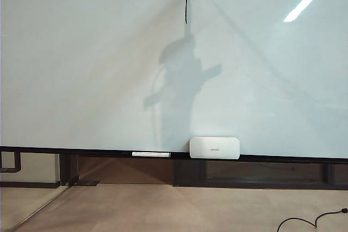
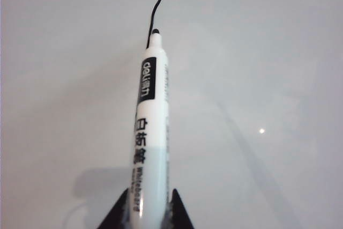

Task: Reach to the right to find the marker pen, pick it up, and write the number 14 on the whiteboard.

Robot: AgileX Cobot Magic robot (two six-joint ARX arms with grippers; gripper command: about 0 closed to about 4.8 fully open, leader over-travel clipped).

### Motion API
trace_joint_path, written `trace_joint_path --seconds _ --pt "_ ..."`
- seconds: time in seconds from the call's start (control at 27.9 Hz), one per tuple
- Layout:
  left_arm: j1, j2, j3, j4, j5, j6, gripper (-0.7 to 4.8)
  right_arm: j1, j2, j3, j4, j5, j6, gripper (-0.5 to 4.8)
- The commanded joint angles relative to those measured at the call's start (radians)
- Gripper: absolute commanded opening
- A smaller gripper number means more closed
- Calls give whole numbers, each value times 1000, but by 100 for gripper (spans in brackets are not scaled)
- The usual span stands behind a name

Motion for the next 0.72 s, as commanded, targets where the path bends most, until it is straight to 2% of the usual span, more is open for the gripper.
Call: trace_joint_path --seconds 0.04,0.72 --pt "-1 0 8 -3 8 -3 -5 0 -11 5 35 30 -10 -1" --pt "-1 0 8 -13 8 -2 -6 -25 -17 5 88 82 -51 -1"
